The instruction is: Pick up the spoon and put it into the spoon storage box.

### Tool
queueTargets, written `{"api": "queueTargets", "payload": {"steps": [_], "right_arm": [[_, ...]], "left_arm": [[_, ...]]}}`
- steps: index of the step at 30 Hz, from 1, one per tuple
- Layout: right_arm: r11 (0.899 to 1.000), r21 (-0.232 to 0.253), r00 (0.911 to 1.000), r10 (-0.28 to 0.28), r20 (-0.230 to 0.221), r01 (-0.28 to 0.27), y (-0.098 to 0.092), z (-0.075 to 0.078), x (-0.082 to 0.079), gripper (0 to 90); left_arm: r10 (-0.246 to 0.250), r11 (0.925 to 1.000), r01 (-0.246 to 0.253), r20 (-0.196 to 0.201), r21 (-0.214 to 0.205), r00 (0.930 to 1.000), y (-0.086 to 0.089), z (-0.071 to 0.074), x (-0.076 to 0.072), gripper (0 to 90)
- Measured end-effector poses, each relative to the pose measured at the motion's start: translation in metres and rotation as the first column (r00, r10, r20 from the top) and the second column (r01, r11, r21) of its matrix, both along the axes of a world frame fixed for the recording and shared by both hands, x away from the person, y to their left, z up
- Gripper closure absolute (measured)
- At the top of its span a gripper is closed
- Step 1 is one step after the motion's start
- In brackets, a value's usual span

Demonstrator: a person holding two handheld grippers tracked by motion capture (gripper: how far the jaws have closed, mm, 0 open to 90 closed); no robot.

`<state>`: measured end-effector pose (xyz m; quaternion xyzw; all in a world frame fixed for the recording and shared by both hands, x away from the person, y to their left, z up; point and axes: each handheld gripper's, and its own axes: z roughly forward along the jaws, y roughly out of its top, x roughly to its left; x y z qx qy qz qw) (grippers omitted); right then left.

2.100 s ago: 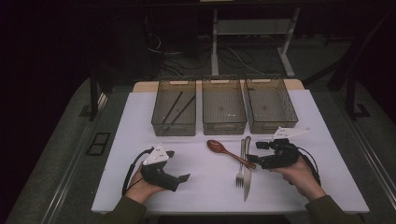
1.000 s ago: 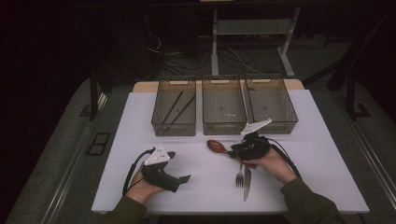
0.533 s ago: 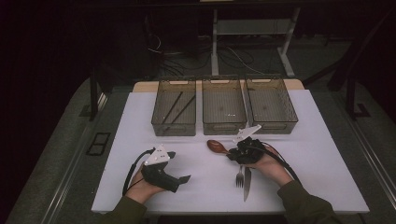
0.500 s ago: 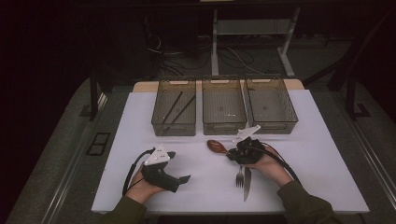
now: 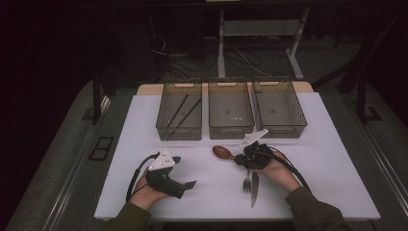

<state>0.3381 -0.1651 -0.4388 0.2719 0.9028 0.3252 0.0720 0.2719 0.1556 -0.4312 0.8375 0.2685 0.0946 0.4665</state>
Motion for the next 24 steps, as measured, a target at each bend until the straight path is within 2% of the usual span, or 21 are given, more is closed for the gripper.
{"api": "queueTargets", "payload": {"steps": [14,19,24], "right_arm": [[0.995,0.098,0.9998,-0.014,0.014,0.012,-0.016,0.020,0.000,81.5],[0.990,0.138,0.9995,-0.022,0.025,0.018,-0.023,0.030,0.000,81.5],[0.987,0.159,0.9990,-0.034,0.030,0.029,-0.028,0.039,-0.001,81.5]], "left_arm": [[-0.006,1.0000,0.006,0.000,0.000,1.0000,0.000,0.000,0.000,0.0],[-0.008,1.0000,0.008,0.000,-0.001,1.0000,-0.001,0.000,0.000,0.0],[-0.012,0.9999,0.012,0.000,-0.002,0.9999,-0.001,0.000,0.000,0.0]]}}
